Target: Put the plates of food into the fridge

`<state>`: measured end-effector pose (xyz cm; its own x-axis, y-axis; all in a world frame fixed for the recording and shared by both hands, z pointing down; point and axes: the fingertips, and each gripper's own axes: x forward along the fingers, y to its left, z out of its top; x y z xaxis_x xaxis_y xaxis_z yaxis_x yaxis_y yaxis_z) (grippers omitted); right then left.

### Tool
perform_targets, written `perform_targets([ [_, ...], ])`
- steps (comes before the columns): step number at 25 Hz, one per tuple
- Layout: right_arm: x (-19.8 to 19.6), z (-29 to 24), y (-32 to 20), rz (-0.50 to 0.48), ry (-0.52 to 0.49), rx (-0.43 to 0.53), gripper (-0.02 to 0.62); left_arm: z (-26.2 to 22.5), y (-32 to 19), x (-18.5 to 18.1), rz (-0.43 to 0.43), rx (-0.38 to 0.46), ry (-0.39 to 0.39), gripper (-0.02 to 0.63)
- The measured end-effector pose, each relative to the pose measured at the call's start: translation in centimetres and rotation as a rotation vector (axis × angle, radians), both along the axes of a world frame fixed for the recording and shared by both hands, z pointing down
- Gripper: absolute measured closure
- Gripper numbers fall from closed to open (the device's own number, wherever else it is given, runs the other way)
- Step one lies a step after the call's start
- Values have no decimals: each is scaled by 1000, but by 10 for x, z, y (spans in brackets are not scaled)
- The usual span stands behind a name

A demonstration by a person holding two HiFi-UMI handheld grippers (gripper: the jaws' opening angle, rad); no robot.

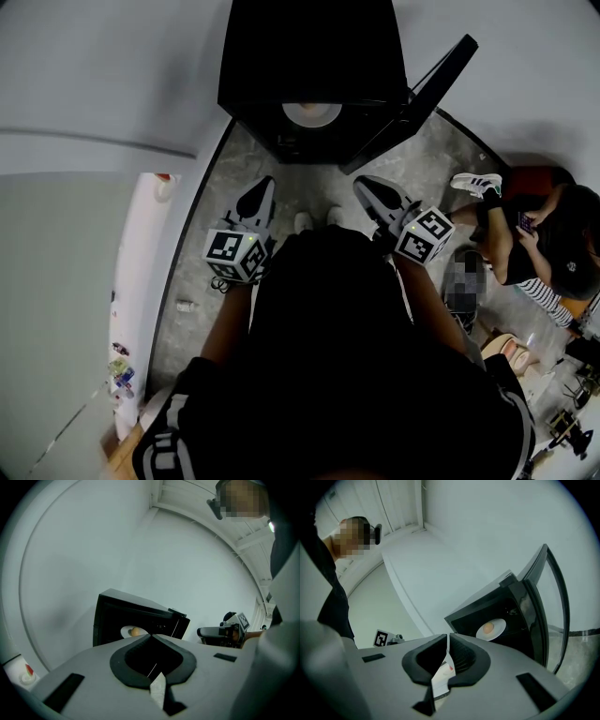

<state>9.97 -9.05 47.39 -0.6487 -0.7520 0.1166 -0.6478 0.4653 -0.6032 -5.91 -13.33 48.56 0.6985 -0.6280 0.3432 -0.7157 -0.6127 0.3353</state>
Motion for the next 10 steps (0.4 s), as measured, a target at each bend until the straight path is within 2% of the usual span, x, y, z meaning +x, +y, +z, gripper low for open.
perform_targets([
  [10, -10, 5, 5, -38, 29, 12, 557, 3, 6, 23, 29, -10, -5, 583],
])
